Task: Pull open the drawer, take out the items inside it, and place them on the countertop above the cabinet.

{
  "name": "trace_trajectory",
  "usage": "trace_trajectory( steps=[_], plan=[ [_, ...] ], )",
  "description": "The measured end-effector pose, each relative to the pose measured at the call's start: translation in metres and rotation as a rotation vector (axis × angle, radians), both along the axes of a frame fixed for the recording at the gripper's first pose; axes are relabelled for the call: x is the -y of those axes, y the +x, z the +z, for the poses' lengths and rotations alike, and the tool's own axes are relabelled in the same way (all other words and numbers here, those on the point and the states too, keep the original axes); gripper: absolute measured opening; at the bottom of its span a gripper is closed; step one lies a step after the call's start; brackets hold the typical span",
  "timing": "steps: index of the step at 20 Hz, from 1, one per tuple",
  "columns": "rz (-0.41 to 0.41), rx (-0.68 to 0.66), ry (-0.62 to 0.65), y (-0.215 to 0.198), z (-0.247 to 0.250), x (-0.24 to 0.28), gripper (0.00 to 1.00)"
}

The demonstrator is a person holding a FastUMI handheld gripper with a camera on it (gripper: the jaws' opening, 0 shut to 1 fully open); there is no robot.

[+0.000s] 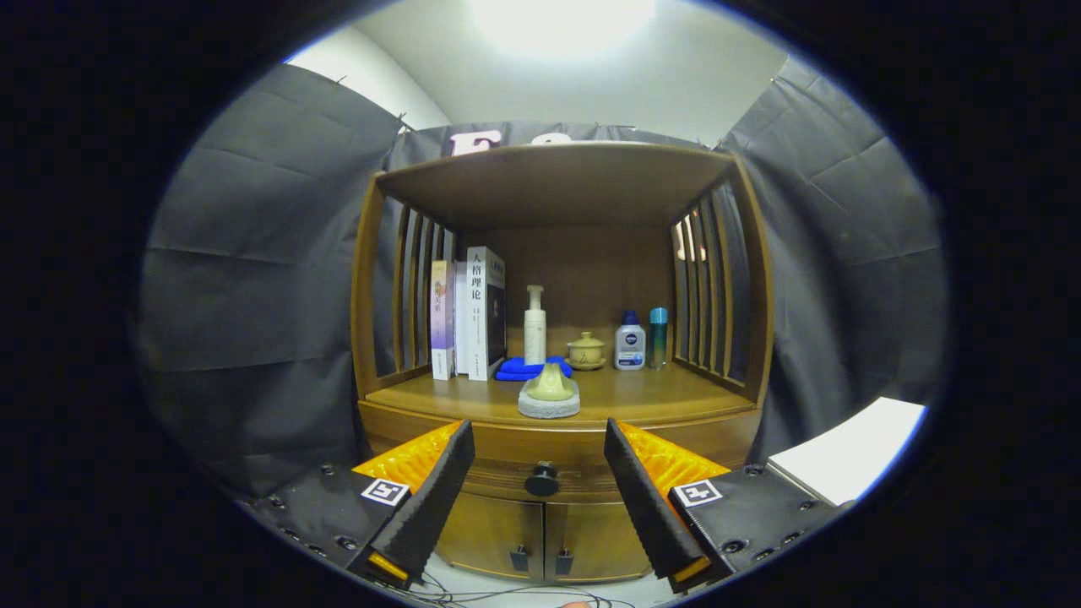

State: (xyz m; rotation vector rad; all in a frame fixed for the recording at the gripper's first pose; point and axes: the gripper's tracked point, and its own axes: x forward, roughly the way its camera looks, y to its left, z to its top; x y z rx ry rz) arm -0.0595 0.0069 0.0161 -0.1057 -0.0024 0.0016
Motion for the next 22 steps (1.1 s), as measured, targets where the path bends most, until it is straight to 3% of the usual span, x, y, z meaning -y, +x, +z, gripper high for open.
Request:
trace_trajectory(
  steps=[5, 10, 22],
  plan=[
    [0.006, 0.069, 0.023, -0.030, 0.006, 0.005, 0.97],
    [0.041, 0.052, 0.035, -0.030, -0.005, 0.001, 0.98],
    [0.013, 0.071, 0.089, -0.031, 0.002, 0.014, 0.98]
  ],
)
